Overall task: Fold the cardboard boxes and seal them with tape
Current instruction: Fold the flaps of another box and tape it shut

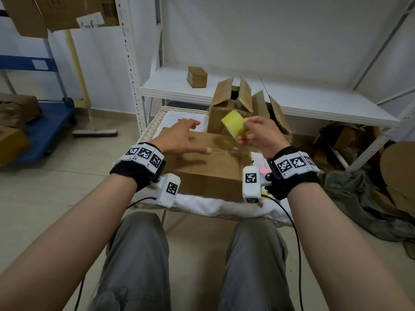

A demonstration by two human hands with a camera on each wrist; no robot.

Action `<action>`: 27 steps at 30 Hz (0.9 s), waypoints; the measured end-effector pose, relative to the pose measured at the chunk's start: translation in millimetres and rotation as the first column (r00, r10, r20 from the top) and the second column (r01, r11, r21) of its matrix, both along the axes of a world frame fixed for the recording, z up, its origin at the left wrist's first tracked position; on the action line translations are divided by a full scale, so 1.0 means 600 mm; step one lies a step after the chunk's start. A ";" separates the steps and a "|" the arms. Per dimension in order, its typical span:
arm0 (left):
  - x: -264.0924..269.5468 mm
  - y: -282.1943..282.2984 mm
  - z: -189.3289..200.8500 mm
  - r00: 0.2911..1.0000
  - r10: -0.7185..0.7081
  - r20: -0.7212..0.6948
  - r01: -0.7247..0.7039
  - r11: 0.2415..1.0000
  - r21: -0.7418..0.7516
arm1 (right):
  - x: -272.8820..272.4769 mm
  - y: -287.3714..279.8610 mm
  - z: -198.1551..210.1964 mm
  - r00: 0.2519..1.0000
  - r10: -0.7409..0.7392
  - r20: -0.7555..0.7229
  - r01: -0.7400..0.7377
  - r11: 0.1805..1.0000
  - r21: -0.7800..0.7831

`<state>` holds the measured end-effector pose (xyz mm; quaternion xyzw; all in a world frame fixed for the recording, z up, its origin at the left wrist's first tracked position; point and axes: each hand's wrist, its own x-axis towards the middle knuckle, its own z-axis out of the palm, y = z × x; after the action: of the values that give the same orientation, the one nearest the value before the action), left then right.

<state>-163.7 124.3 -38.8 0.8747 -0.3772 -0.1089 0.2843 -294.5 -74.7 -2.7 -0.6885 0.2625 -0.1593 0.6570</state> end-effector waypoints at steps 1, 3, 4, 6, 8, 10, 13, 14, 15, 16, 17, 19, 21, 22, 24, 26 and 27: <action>-0.001 -0.001 0.005 0.999 0.023 -0.026 -0.026 0.994 -0.104 | 0.002 0.006 -0.001 0.997 0.067 -0.028 -0.067 0.998 -0.006; -0.002 -0.003 0.013 0.997 0.064 -0.049 -0.074 0.968 -0.238 | 0.005 0.018 -0.008 0.981 0.181 -0.071 -0.183 0.983 -0.012; -0.002 -0.004 0.016 0.996 0.077 -0.052 -0.088 0.961 -0.261 | 0.007 0.024 -0.013 0.970 0.226 -0.088 -0.228 0.973 -0.016; 0.000 -0.007 0.017 0.995 0.084 -0.053 -0.095 0.965 -0.244 | 0.009 0.036 -0.021 0.950 0.294 -0.105 -0.297 0.955 -0.011; 0.002 -0.009 0.014 0.995 0.075 -0.069 -0.088 0.975 -0.203 | 0.011 0.045 -0.025 0.938 0.330 -0.103 -0.333 0.943 -0.015; 0.001 -0.010 0.010 0.995 0.067 -0.074 -0.079 0.982 -0.173 | 0.013 0.051 -0.026 0.935 0.342 -0.094 -0.345 0.938 -0.021; -0.003 -0.011 0.008 0.997 0.073 -0.036 -0.078 0.979 -0.189 | 0.013 0.055 -0.025 0.935 0.345 -0.085 -0.347 0.938 -0.013; -0.004 -0.011 0.008 0.997 0.078 -0.025 -0.081 0.976 -0.204 | 0.014 0.054 -0.025 0.936 0.342 -0.084 -0.344 0.939 -0.007; -0.006 -0.012 0.007 0.996 0.084 -0.014 -0.085 0.972 -0.220 | 0.014 0.055 -0.025 0.938 0.337 -0.082 -0.338 0.941 0.000; -0.007 -0.013 0.006 0.996 0.094 -0.004 -0.092 0.966 -0.241 | 0.014 0.054 -0.026 0.942 0.327 -0.078 -0.327 0.945 0.011; -0.008 -0.014 0.005 0.994 0.106 0.006 -0.101 0.958 -0.269 | 0.015 0.054 -0.027 0.946 0.316 -0.075 -0.315 0.949 0.023; -0.011 -0.017 0.004 0.990 0.138 0.037 -0.118 0.937 -0.330 | 0.016 0.055 -0.028 0.952 0.298 -0.069 -0.295 0.954 0.045; -0.013 -0.020 0.004 0.980 0.174 0.095 -0.127 0.919 -0.374 | 0.016 0.058 -0.027 0.958 0.284 -0.050 -0.281 0.958 0.065; -0.014 -0.022 0.004 0.974 0.191 0.121 -0.130 0.911 -0.391 | 0.017 0.060 -0.026 0.961 0.276 -0.036 -0.273 0.960 0.070; -0.015 -0.024 0.003 0.965 0.211 0.156 -0.129 0.900 -0.416 | 0.019 0.062 -0.024 0.966 0.257 -0.012 -0.256 0.964 0.075; -0.018 -0.025 0.002 0.958 0.221 0.183 -0.124 0.893 -0.432 | 0.021 0.063 -0.022 0.968 0.251 0.008 -0.251 0.965 0.071; -0.019 -0.025 0.002 0.954 0.229 0.193 -0.126 0.892 -0.434 | 0.022 0.064 -0.021 0.968 0.251 0.016 -0.252 0.966 0.065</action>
<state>-174.8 109.2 -37.4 0.8313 -0.3412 0.1067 0.4256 -281.0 -36.3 -15.2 -0.6934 0.1759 -0.0684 0.6954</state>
